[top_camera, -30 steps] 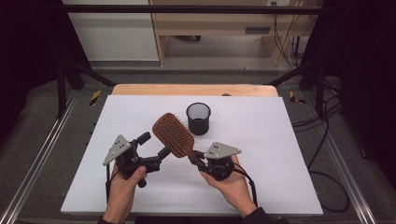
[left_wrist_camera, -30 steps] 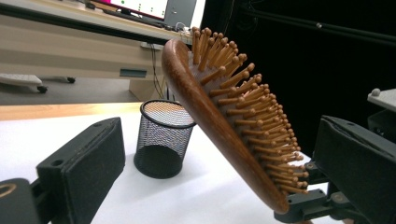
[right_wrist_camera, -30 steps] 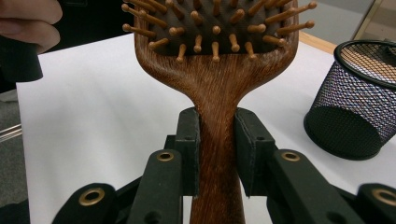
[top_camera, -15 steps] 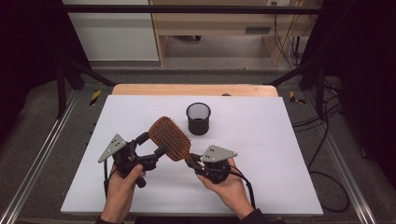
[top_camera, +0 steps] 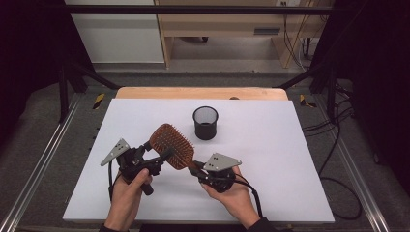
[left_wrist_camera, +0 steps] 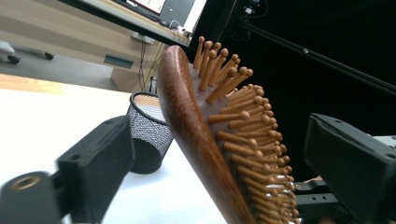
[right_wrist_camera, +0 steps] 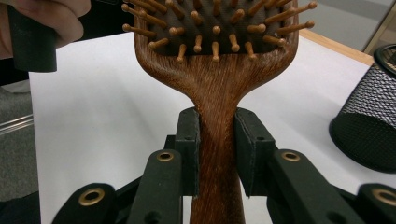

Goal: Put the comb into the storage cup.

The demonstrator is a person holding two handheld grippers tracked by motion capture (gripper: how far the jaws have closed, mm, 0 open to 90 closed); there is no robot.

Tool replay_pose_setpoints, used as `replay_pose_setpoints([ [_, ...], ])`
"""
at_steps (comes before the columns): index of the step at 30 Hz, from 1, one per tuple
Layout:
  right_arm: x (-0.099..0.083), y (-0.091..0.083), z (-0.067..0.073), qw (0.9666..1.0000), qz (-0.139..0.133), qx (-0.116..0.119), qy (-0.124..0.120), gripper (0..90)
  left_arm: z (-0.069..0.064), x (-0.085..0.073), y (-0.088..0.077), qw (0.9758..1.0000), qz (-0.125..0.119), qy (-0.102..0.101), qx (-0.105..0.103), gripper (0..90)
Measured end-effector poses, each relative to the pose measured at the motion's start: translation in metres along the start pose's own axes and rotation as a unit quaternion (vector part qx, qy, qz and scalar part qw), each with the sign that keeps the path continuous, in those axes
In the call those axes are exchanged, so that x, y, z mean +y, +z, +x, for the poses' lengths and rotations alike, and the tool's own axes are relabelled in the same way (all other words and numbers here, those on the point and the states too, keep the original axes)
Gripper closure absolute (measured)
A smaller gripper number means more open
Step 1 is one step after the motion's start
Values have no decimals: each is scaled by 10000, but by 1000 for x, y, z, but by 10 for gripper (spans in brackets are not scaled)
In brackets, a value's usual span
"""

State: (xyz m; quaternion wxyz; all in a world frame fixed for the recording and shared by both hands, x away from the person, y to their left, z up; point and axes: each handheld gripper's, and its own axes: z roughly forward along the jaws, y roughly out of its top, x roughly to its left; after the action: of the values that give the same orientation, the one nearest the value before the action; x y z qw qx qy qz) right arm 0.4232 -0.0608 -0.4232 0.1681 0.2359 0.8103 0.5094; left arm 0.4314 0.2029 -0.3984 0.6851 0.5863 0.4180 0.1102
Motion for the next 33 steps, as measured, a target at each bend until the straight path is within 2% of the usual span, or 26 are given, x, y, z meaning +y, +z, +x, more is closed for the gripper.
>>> replay_pose_setpoints([
  [4,0,3,4,10000,-4,10,-80,730,0,1,-1,9998,-40,-190,-68,144],
  [7,1,4,5,9999,-23,15,-97,730,0,2,-2,9996,-61,-260,-87,182],
  [11,0,4,7,9999,-21,18,-146,730,1,2,-3,9987,-83,-474,-150,224],
  [17,1,5,10,9998,-43,37,-200,730,0,2,-3,9979,-115,-613,-193,277],
  [21,1,6,12,9998,-55,35,-211,730,-1,2,-4,9976,-148,-667,-123,310],
  [25,1,8,14,9997,-58,43,-221,730,0,0,-5,9974,-179,-693,-6,378],
  [29,1,10,16,9997,4,36,-259,729,2,-2,-7,9962,-246,-836,-32,428],
  [33,0,13,18,9997,34,46,-244,729,0,-2,-9,9958,-270,-879,-7,477],
])
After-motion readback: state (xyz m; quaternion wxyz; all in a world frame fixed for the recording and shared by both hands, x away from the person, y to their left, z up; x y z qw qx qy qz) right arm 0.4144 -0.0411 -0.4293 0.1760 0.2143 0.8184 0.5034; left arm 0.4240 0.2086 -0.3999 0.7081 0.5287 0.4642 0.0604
